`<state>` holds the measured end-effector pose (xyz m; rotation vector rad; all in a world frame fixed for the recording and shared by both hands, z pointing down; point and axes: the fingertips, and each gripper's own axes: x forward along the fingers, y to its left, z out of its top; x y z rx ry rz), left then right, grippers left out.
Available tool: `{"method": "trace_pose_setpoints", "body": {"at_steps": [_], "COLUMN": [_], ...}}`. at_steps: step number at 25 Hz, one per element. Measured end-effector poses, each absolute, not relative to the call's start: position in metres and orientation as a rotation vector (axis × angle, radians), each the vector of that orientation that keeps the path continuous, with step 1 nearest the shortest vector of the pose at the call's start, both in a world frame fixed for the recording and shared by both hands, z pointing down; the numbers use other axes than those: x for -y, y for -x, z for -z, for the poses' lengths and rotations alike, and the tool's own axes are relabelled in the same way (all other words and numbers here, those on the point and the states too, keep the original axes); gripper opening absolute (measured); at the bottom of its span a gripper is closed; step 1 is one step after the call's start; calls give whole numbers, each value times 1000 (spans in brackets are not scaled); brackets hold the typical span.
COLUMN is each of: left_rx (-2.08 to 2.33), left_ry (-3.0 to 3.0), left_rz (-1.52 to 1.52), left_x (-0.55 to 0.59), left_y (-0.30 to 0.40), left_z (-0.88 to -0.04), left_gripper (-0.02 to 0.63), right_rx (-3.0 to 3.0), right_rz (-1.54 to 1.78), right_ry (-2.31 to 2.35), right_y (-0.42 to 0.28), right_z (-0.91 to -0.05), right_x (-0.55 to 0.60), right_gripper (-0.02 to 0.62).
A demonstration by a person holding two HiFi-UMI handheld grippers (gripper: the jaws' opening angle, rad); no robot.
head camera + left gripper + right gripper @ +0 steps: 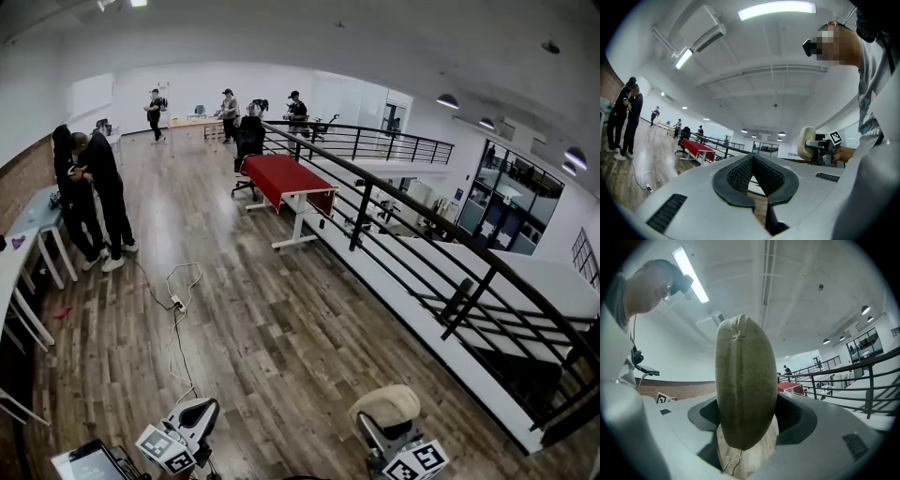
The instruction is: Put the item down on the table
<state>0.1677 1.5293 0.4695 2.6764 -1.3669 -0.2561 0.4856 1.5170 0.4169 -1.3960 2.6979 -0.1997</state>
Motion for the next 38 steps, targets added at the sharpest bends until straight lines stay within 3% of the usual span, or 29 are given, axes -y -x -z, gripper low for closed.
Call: {"method": "trace_pose_setpoints", "body": {"at_steps": [19,38], "left_rx": [1267,1279], "left_ry": [-2708,-2698], "left_rz": [223,192], "left_x": [-1493,-1270], "left_y": [-142,-230], "left_z": [-491,-480], "left_gripper": [0,0], "right_rx": [-2659,-2672], "right_rz": [172,180], "right_ry": [1498,1454], "right_y": [-463,-537], "right_z": [-428,-420], "right_x": [-1490,-1250], "right_gripper": [282,282]}}
